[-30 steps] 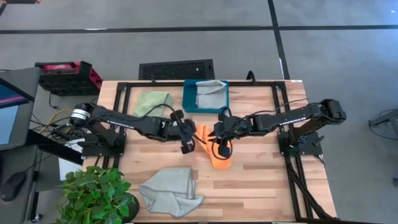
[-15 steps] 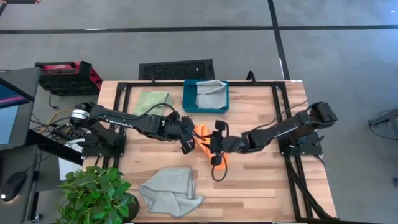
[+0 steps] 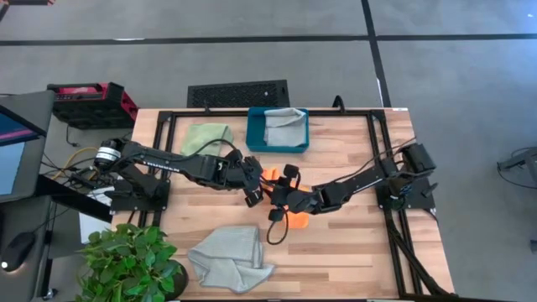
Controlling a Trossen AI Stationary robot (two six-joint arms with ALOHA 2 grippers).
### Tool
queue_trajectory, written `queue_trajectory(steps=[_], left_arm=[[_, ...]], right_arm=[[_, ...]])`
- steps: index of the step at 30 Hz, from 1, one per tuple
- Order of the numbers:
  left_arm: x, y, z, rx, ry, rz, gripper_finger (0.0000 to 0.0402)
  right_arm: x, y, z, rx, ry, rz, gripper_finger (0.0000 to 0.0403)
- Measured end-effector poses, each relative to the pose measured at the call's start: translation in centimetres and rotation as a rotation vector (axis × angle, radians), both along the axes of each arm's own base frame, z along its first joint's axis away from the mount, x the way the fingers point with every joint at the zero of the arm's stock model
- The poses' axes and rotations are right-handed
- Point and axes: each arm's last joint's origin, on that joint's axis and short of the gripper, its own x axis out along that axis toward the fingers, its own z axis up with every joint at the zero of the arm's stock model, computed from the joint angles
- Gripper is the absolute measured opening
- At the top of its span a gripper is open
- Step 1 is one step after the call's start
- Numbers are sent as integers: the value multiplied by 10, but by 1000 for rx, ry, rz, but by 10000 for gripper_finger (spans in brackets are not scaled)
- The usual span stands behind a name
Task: Fold microfiber towels
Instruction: Fold the orange towel
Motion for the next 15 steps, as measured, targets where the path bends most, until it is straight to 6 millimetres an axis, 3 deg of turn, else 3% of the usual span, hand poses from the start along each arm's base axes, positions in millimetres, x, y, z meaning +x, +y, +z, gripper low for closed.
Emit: queue_trajectory(steps=[8, 15], left_arm=[[-1, -1, -1, -19, 9, -10, 0], [-1, -2, -1, -32, 10, -17, 0]], right_arm=[[-1, 0, 2, -19, -18, -83, 122], [-9, 13, -2, -61, 11, -130, 110]])
